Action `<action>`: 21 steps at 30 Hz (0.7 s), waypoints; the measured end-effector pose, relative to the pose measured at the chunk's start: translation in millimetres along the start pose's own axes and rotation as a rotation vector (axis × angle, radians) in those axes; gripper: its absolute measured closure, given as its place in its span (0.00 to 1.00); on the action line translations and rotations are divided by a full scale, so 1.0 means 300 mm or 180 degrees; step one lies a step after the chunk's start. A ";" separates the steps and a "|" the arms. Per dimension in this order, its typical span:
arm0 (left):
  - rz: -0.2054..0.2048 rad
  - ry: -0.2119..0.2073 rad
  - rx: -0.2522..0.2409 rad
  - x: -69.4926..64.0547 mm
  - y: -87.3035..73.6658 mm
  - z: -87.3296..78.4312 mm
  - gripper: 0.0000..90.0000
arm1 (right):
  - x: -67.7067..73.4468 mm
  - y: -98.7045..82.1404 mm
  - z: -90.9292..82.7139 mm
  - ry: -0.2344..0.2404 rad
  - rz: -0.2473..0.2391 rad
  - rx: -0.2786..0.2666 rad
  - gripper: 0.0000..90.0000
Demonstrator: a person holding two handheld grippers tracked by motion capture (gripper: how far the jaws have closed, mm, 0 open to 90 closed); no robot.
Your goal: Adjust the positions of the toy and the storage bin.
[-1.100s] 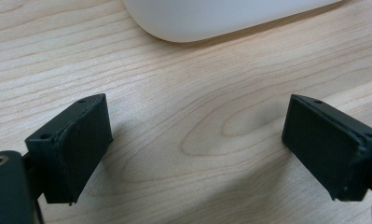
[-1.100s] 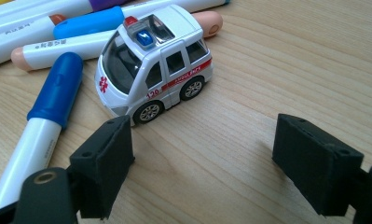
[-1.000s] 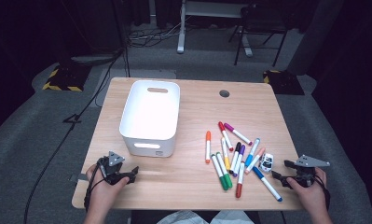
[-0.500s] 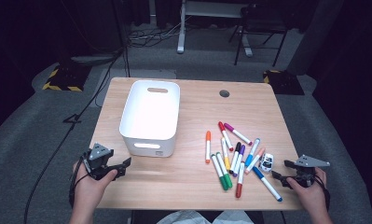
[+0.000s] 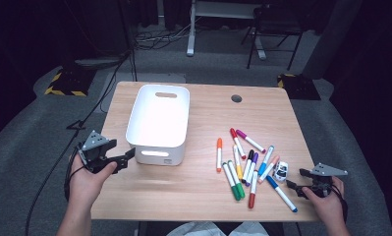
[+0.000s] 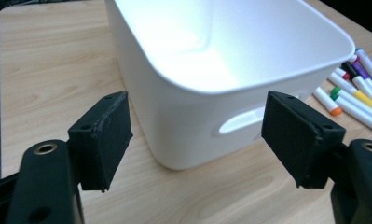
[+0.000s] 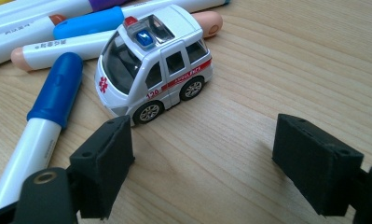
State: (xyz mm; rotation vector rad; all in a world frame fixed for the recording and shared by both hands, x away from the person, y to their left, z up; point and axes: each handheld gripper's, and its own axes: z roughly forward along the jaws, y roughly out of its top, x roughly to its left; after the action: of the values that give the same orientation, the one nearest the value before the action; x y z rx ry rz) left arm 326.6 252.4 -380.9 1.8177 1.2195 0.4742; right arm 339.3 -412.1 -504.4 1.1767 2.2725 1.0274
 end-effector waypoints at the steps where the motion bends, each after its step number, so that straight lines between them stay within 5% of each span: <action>1: 0.0022 -0.0007 0.0010 0.001 0.011 0.005 0.29 | 0.000 0.000 0.000 -0.0001 0.0000 -0.0001 0.23; 8: 0.0021 0.0027 -0.0154 0.028 0.066 0.081 0.33 | 0.000 0.000 0.000 0.0000 0.0000 0.0000 0.23; 13: 0.0066 0.0177 -0.0080 0.049 0.080 0.145 0.39 | 0.000 0.000 0.000 -0.0001 -0.0001 0.0001 0.23; 18: 0.0133 0.0155 0.0051 0.052 0.063 0.191 0.46 | 0.000 0.000 0.000 0.0000 -0.0002 0.0000 0.23; 21: 0.0051 0.0113 -0.0032 0.052 0.053 0.197 0.46 | 0.000 0.000 0.000 -0.0001 -0.0001 0.0001 0.23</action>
State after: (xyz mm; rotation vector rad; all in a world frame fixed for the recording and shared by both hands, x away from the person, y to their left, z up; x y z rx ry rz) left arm 383.9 237.3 -402.6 1.8187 1.2250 0.5228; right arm 339.3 -412.1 -504.4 1.1765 2.2725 1.0268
